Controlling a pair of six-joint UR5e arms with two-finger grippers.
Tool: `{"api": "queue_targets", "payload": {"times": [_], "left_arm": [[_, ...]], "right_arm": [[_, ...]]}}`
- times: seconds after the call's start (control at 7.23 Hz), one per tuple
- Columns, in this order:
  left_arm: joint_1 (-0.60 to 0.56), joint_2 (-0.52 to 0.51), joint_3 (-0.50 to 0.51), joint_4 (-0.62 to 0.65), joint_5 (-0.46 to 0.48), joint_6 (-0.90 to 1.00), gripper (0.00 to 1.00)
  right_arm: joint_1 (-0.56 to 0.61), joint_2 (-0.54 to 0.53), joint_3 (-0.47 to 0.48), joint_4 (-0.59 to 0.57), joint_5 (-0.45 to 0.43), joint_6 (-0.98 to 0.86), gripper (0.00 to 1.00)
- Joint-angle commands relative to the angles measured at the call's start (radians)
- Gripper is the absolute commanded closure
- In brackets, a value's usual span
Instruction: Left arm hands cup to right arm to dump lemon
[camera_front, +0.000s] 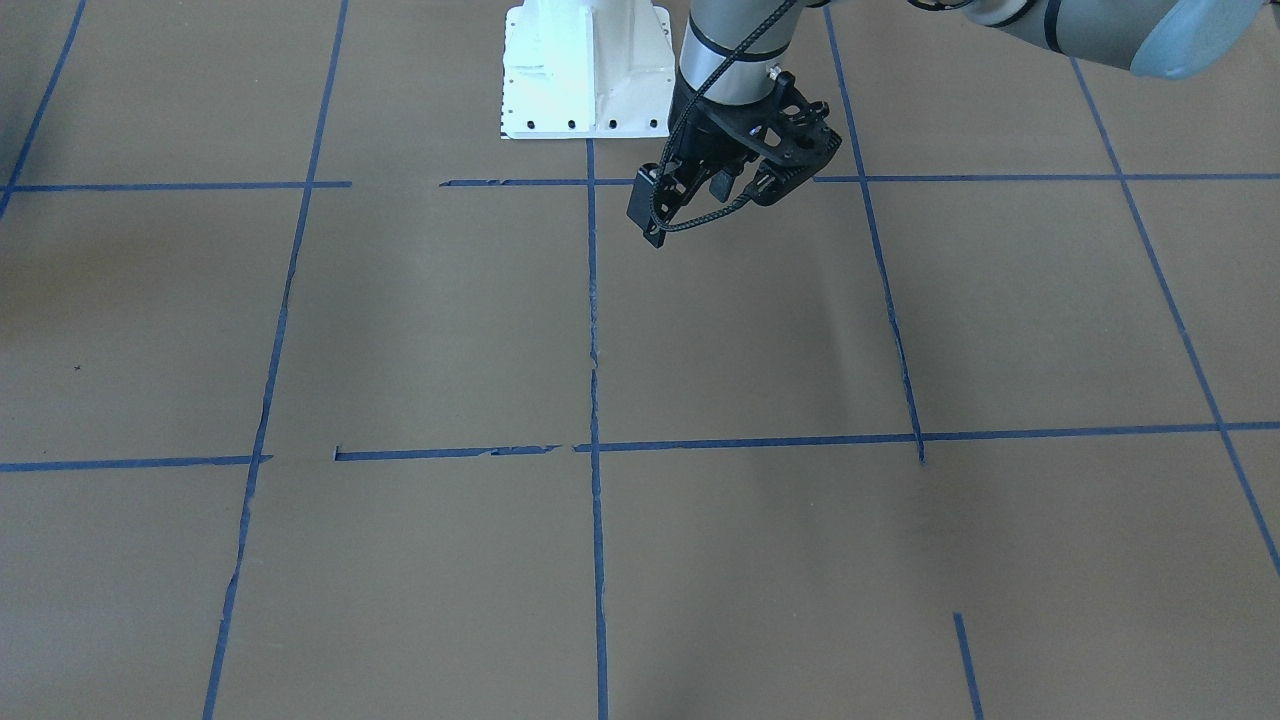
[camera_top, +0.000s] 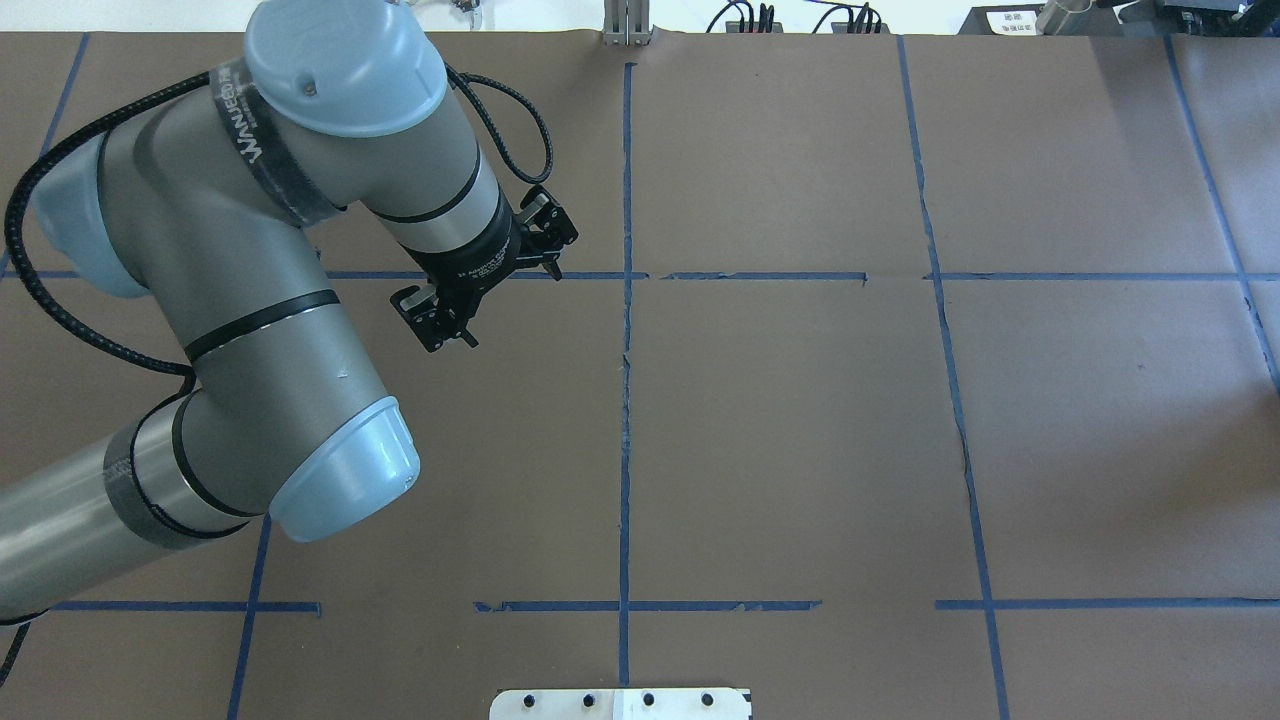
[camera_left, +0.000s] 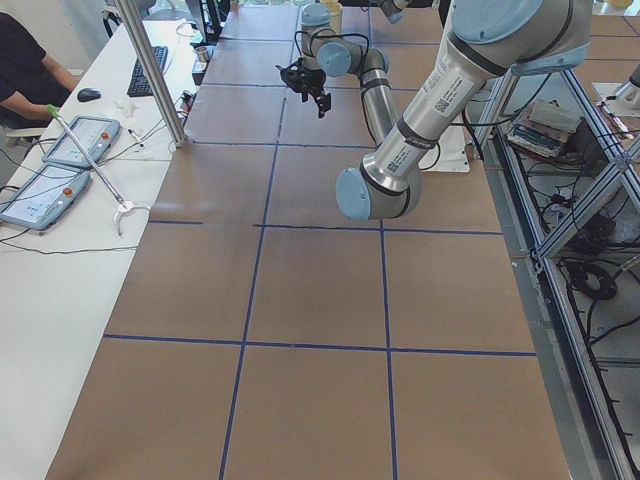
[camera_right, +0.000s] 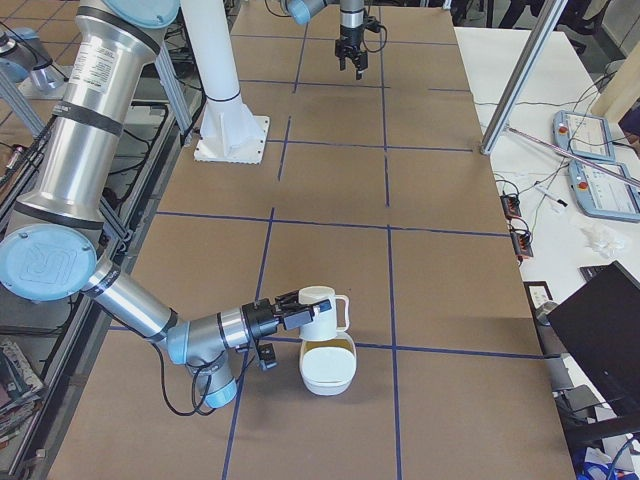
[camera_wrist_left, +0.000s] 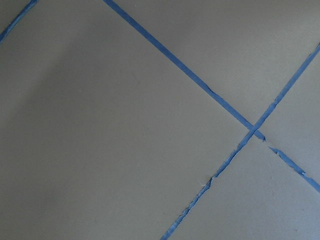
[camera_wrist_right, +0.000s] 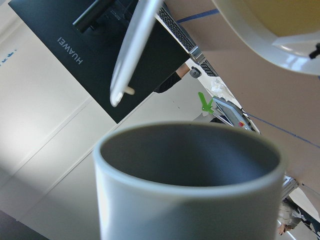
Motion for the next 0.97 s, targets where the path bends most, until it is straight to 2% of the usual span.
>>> {"api": "queue_targets", "payload": {"times": [0.0,0.14,0.28,0.55,0.69,0.83], "left_arm": [[-0.001,0.002,0.001,0.001,0.001,0.0,0.0],[-0.001,0.0,0.001,0.001,0.0,0.0,0.0],[-0.001,0.0,-0.001,0.001,0.0,0.0,0.0],[-0.003,-0.001,-0.006,0.001,0.0,0.0,0.0],[-0.003,-0.001,-0.018,0.001,-0.002,0.0,0.0],[-0.003,-0.003,-0.019,0.001,-0.002,-0.002,0.0]], "right_arm": [[-0.001,0.004,0.003,0.007,0.003,-0.014,0.99],[-0.003,0.017,0.009,-0.005,0.016,-0.11,0.99],[-0.009,0.039,0.018,-0.079,0.041,-0.293,0.98],[-0.006,0.043,0.148,-0.292,0.236,-0.565,0.99],[-0.001,0.034,0.226,-0.39,0.246,-0.581,0.94],[-0.004,0.031,0.347,-0.583,0.241,-0.639,0.97]]}}
